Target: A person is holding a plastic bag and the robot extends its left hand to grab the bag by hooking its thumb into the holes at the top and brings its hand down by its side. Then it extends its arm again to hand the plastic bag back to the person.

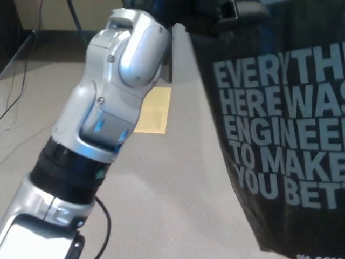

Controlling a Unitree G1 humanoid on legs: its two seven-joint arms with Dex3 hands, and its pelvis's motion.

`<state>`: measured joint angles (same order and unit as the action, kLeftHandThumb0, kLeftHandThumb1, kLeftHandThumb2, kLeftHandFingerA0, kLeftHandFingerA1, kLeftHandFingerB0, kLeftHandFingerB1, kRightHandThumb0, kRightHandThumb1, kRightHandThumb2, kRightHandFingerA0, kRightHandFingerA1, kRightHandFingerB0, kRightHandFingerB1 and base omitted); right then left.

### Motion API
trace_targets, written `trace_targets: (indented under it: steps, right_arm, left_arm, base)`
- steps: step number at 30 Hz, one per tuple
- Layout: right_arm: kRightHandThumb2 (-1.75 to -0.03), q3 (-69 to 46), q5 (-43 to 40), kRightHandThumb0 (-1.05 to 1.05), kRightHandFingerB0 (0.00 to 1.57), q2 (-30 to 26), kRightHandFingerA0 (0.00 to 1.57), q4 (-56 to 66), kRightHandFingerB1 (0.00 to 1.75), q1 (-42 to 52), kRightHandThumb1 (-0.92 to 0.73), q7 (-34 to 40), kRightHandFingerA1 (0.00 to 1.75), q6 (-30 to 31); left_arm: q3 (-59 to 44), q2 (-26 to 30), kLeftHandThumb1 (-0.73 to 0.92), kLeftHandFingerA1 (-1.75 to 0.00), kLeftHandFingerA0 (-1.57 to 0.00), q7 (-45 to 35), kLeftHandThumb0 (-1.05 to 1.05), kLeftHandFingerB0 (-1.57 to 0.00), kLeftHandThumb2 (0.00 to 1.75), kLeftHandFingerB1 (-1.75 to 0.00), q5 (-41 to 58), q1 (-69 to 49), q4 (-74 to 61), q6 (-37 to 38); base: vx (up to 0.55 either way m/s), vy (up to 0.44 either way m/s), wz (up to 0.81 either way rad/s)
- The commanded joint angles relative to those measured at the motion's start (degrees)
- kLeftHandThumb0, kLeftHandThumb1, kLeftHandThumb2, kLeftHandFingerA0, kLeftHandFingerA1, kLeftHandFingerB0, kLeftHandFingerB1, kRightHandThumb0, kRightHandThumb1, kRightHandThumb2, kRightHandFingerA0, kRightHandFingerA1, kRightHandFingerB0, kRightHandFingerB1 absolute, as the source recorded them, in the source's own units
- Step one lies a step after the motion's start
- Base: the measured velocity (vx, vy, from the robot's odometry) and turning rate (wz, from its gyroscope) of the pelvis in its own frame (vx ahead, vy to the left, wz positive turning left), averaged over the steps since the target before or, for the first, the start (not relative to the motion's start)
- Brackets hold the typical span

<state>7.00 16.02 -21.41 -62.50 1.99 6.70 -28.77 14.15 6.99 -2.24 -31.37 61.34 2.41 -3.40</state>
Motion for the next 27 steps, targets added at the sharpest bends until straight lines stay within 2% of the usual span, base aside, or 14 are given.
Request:
trace_targets:
  steps: [1,8,9,11,12,14,17,20,21,23,24,25,26,27]
  right_arm:
    - [-0.61,0.8,1.2,-0.3,0.63,-1.5,0.81,-0.3,0.45,0.4,-0.69,-0.4,0.52,0.8]
    - [-0.61,0.7,0.6,-0.3,0.64,-1.2,0.82,-0.4,0.46,-1.4,-0.68,-0.8,0.54,1.4]
    - [-0.61,0.8,0.8,-0.3,0.64,-1.2,0.81,-0.4,0.45,-1.4,-0.69,-0.7,0.52,1.3]
    - [-0.61,0.9,0.8,-0.29,0.64,-1.5,0.81,-0.3,0.45,-1.0,-0.69,-0.8,0.52,0.9]
    - [-0.61,0.9,0.8,-0.29,0.64,-1.6,0.8,0.2,0.45,-0.9,-0.69,-0.8,0.51,1.1]
    - [-0.61,0.6,0.6,-0.3,0.64,-1.9,0.8,0.5,0.45,-0.7,-0.69,-0.9,0.51,0.9]
    - [-0.61,0.5,0.7,-0.3,0.62,-2.0,0.79,0.9,0.44,-0.6,-0.69,-0.1,0.49,1.1]
    - [-0.61,-0.3,-0.2,-0.29,0.61,-1.7,0.78,0.9,0.44,-0.6,-0.69,0.4,0.51,-0.1]
    - [-0.61,-0.4,-0.3,-0.3,0.62,-1.6,0.79,0.8,0.44,-1.0,-0.69,0.4,0.51,0.3]
    - [-0.61,-0.5,-0.5,-0.3,0.62,-1.5,0.79,0.5,0.44,-1.2,-0.68,0.3,0.52,0.4]
    - [-0.61,-0.6,-0.6,-0.29,0.61,-1.3,0.79,0.5,0.44,-1.5,-0.68,0.0,0.51,0.7]
    - [-0.61,-0.5,-0.4,-0.29,0.61,-1.4,0.79,0.5,0.44,-1.6,-0.69,0.1,0.51,0.6]
    - [-0.61,-0.2,-0.1,-0.29,0.61,-1.6,0.79,0.5,0.44,-1.7,-0.69,0.2,0.51,0.3]
    - [-0.61,0.0,0.0,-0.29,0.61,-1.4,0.78,0.8,0.44,-1.7,-0.69,0.3,0.51,0.4]
  left_arm:
    - [-0.1,8.2,0.45,0.0,0.0,-24.6,-0.86,0.0,0.55,0.0,8.7,-5.6,-11.4,-14.2]
    - [-4.8,13.7,0.45,0.0,0.0,-23.9,-0.92,0.0,0.61,0.0,12.0,-15.0,-18.1,-10.1]
    - [-6.1,14.3,0.43,-0.01,0.0,-23.2,-0.78,0.0,0.85,0.0,13.0,-18.4,-19.5,-8.6]
    - [-7.6,15.4,0.42,0.0,0.0,-21.7,-0.78,0.0,0.85,-0.01,12.6,-24.7,-22.9,-7.6]
    - [-9.5,16.0,0.48,-0.19,0.0,-19.6,-0.85,0.0,0.65,-0.04,13.9,-30.2,-22.9,-2.6]
    - [-12.9,14.2,0.36,-0.29,-0.04,-16.6,-0.59,-0.03,0.79,-0.18,18.5,-39.6,-23.2,3.4]
    - [-15.5,12.8,0.33,-0.36,-0.01,-13.8,-0.56,0.0,0.77,-0.23,21.1,-49.9,-21.2,11.5]
    - [-17.6,10.2,0.4,-0.27,-0.08,-10.9,-0.58,-0.08,0.54,-0.25,24.2,-61.7,-16.3,21.7]
    - [-18.4,9.4,0.35,-0.33,-0.04,-9.2,-0.51,-0.05,0.75,-0.33,24.1,-65.9,-13.9,25.1]
    - [-19.1,8.3,0.41,-0.26,-0.12,-8.8,-0.58,-0.12,0.54,-0.27,24.8,-69.0,-12.3,26.6]
    - [-19.9,7.5,0.16,-0.49,0.0,-6.9,-0.32,0.0,0.79,-0.48,24.0,-71.8,-9.3,28.7]
    - [-20.3,7.0,0.43,-0.29,-0.21,-5.1,-0.57,-0.18,0.54,-0.28,23.1,-73.6,-6.3,30.5]
    - [-20.8,6.4,0.43,-0.29,-0.21,-2.6,-0.57,-0.18,0.54,-0.28,21.8,-75.9,-2.2,32.8]
    - [-21.2,6.5,0.2,-0.5,-0.05,-1.3,-0.29,-0.05,0.82,-0.49,20.8,-77.0,0.7,34.5]
  base:
    - [0.0,0.0,0.0]
    - [0.0,0.0,0.0]
    - [0.0,0.0,0.0]
    - [0.0,0.0,0.0]
    - [0.0,0.0,0.0]
    - [0.0,0.0,0.0]
    - [0.0,0.0,0.0]
    - [0.0,0.0,0.0]
    - [0.0,0.0,0.0]
    - [0.0,0.0,0.0]
    - [0.0,0.0,0.0]
    - [0.0,0.0,0.0]
    - [0.0,0.0,0.0]
    - [0.0,0.0,0.0]
